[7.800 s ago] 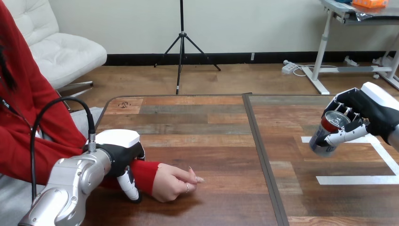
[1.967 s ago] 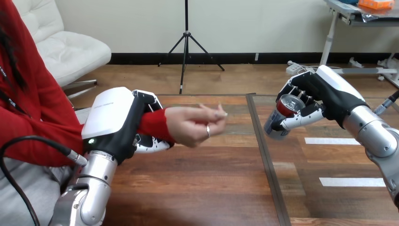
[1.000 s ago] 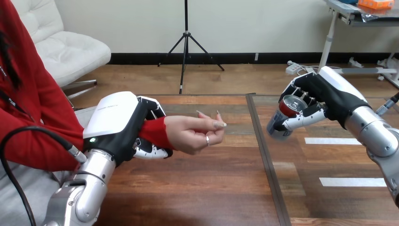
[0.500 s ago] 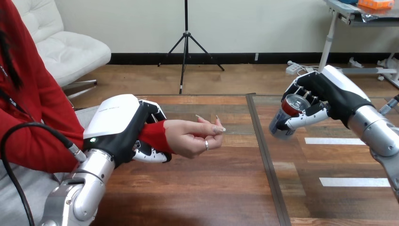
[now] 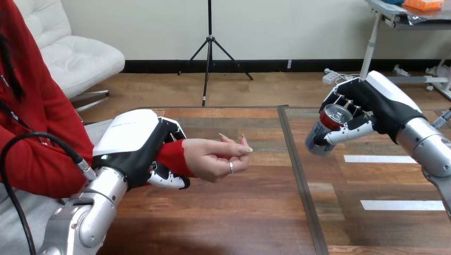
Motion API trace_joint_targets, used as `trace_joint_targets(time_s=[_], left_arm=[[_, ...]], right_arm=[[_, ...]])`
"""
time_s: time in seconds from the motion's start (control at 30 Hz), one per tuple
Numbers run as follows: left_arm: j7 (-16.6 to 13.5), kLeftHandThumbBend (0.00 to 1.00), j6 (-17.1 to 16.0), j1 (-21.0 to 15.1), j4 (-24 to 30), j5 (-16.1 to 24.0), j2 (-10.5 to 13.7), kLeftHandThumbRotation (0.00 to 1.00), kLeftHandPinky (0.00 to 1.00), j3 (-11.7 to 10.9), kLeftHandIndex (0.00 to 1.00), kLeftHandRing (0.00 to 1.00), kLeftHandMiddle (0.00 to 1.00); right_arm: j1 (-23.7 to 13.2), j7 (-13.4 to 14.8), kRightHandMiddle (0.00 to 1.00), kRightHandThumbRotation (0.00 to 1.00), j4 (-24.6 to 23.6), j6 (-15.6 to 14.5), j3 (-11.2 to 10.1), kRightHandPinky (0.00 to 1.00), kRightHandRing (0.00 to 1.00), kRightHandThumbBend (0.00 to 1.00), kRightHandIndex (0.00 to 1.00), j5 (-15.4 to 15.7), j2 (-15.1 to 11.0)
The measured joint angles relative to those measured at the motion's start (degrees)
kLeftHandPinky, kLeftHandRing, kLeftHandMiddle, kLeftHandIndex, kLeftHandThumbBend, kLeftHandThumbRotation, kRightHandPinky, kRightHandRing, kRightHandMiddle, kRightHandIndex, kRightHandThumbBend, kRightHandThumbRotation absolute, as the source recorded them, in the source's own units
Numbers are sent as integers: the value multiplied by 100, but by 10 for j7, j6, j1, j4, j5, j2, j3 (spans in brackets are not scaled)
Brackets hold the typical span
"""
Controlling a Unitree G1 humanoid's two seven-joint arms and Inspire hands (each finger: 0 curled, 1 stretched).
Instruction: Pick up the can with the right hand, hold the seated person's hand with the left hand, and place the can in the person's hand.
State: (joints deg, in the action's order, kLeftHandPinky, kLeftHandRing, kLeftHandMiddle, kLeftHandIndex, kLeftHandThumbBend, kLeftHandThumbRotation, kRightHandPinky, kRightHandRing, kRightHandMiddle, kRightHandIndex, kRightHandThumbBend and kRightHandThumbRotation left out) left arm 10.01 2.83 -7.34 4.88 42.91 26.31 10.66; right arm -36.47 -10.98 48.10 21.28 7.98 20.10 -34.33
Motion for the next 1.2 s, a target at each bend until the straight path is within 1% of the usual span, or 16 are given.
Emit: trace_joint_targets(time_s=[0.13, 0.33, 0.63, 0.77, 1.13, 1.2], left_arm=[[7, 82, 7, 0, 4, 2, 0, 0, 42, 0, 54, 49, 53], [8, 85, 8, 0, 5, 3, 0, 0, 42, 0, 53, 48, 52], [8, 83, 9, 0, 5, 3, 0, 0, 39, 0, 48, 45, 49], [8, 83, 9, 0, 5, 1, -1, 0, 36, 0, 44, 42, 46], [9, 80, 14, 0, 5, -3, -2, 0, 33, 0, 41, 39, 43], [9, 81, 16, 0, 5, -4, -2, 0, 32, 0, 41, 38, 42]], right_arm=[[0, 0, 43, 0, 4, 7, 0, 34, 37, 74, 48, -2, 0], [0, 0, 43, 0, 8, 9, 0, 34, 37, 75, 48, -4, 0], [0, 0, 43, 0, 17, 12, -1, 35, 37, 75, 48, -12, 0], [0, 0, 42, 0, 19, 12, -1, 34, 37, 75, 48, -15, 0], [0, 0, 42, 0, 19, 12, -2, 34, 37, 75, 48, -17, 0], [0, 0, 42, 0, 19, 12, -2, 34, 37, 75, 48, -17, 0]])
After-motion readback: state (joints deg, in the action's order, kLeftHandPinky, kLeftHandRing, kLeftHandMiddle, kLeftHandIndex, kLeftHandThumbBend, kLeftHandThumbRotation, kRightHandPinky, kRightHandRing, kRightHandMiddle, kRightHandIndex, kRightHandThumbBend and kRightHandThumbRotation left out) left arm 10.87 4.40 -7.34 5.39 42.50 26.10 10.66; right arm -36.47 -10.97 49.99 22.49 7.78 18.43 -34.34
